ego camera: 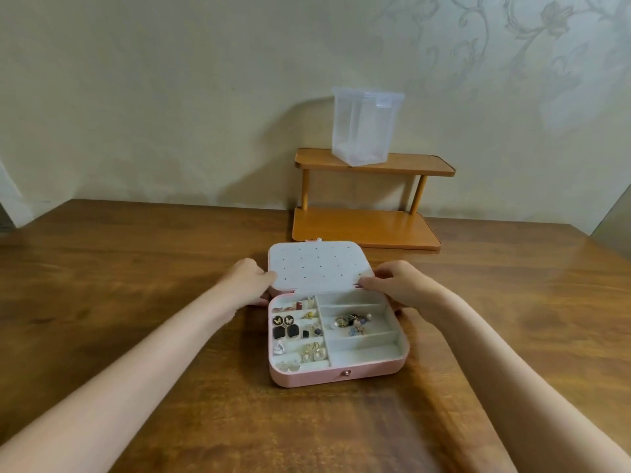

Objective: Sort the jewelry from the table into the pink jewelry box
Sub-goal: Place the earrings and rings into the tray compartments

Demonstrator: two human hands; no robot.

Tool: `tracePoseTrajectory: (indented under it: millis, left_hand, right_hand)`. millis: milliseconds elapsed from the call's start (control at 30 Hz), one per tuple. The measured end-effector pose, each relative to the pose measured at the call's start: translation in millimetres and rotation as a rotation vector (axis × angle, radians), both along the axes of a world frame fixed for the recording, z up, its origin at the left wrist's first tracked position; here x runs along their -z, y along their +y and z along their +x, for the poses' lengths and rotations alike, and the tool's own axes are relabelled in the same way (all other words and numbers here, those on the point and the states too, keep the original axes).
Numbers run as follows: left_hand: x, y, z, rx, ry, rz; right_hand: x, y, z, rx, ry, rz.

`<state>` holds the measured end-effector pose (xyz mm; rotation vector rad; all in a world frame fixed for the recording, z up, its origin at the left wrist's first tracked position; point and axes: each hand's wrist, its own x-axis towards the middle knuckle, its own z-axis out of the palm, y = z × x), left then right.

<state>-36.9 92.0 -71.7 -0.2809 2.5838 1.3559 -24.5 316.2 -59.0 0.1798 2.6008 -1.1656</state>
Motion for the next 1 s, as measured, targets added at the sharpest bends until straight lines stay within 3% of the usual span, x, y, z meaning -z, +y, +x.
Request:
tracePoseTrajectory:
  millis: [167,300,467,567,800,1000]
  left_hand:
    - [-14.0,-47.7,8.2,-0.113,-0.107,0.250]
    - [-20.1,-102.3,21.6,-0.329,-0.084,0.417]
    - [-15.8,-139.4,28.8,-0.401,-0.089,0.403]
    - [-18.5,-125.5,27.5,-0.385,-0.102,0.484]
    - [-17.8,-73.5,23.3,-0.287,-0.106,0.519]
    - [-19.7,-34.2,34.1,-0.290,-0.110,0.614]
  right_hand:
    - [0.4,-46.5,3.4,-0.068,0.053,-0.078]
    - [8.6,-100.6,4.6,-0.234,0.061,-0.162]
    - [-5.3,-63.2,-12.9,-0.047,0.344,0.131]
    - [-17.0,-34.3,-18.2,-0.173,0.226,0.401]
    - [-32.8,-11.1,8.5,-0.346,-0.290,0.690]
    - [-19.6,-4.2,18.8,-0.332,-0.187,0.546]
